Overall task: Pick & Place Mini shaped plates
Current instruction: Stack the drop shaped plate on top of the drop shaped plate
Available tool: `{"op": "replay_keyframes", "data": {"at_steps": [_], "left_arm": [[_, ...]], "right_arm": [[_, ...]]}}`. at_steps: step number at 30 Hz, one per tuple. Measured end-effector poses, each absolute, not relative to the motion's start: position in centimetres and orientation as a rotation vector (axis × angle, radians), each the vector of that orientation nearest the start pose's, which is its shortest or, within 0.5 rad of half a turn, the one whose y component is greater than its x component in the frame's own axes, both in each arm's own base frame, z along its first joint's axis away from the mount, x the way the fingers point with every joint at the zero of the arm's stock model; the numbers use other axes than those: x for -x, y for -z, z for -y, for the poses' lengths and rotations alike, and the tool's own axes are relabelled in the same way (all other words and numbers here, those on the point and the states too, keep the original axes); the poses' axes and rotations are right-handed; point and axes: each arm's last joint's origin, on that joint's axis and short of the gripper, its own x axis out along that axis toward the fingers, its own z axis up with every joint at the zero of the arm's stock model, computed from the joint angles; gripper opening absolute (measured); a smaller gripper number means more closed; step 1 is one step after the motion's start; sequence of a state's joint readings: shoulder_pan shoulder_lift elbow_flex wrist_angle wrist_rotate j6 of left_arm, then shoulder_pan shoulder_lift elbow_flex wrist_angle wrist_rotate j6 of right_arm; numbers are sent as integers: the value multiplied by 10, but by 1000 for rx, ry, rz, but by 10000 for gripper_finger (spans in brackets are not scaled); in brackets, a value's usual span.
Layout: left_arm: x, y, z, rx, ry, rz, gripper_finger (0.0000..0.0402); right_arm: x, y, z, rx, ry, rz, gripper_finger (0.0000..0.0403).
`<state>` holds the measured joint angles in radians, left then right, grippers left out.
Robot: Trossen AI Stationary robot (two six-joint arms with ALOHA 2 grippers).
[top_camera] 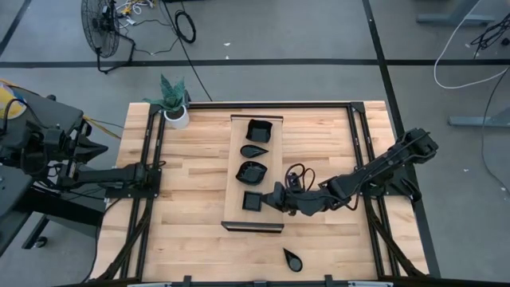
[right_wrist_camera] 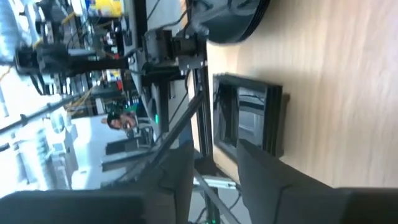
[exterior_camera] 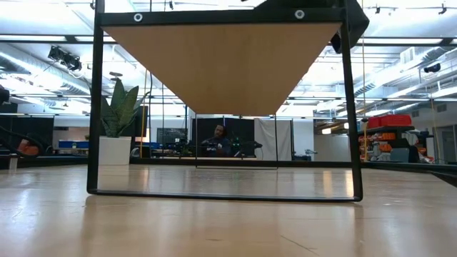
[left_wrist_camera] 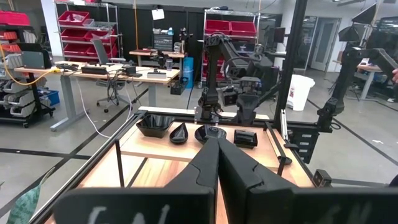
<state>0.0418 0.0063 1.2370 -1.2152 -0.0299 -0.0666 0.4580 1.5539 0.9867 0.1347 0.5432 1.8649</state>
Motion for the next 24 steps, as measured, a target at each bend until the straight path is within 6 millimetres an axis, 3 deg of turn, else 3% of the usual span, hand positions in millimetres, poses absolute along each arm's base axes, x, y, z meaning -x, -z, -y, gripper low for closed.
{"op": "replay_keyframes", "data": {"at_steps": [13,24], "left_arm": [[122,-358,4,67,-71,18,14],[122,-358,4,67,-71,19,14]], "right_arm": [[-300,-272,-133,-1404,285,-174,119],[-277,-301,-122,-988,156,-245,118]]}}
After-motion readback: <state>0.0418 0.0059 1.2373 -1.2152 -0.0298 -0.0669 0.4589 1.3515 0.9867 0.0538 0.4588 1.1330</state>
